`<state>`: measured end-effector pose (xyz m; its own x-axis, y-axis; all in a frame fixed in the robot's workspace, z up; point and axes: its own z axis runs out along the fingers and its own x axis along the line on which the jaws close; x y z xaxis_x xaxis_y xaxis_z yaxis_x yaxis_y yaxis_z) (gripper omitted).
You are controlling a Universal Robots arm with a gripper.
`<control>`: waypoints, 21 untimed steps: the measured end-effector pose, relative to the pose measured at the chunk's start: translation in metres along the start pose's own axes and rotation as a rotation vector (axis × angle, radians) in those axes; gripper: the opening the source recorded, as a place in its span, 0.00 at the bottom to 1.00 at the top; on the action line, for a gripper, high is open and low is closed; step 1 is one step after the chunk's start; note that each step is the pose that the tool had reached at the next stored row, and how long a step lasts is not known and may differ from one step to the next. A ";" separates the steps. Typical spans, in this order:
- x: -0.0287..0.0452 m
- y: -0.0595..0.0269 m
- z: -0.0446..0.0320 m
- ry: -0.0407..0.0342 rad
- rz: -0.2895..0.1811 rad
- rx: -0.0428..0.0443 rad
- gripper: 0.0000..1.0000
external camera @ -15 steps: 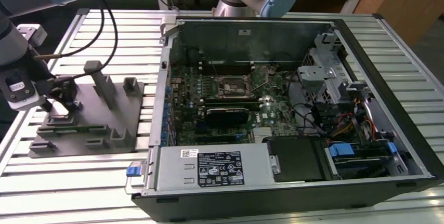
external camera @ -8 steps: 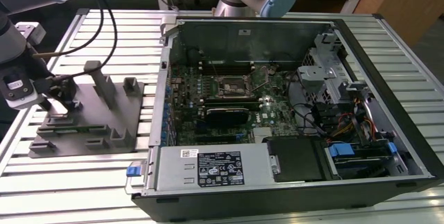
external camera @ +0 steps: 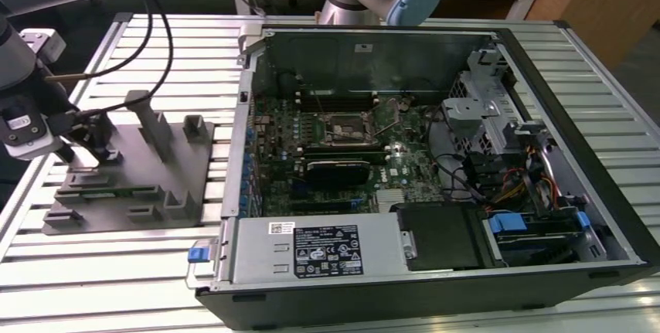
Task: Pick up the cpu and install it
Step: 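Pick up the cpu and move it towards the insertion slot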
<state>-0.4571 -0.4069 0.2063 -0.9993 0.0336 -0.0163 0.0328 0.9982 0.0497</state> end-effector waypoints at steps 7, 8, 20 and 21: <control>-0.0001 0.0003 -0.0047 -0.0001 0.000 -0.0012 0.54; -0.0001 0.0003 -0.0055 0.0000 0.000 -0.0013 0.54; -0.0003 0.0008 -0.0160 0.0001 0.000 -0.0032 0.54; -0.0003 0.0008 -0.0168 0.0001 0.000 -0.0034 0.54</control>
<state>-0.4570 -0.4069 0.2231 -0.9993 0.0337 -0.0163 0.0328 0.9981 0.0531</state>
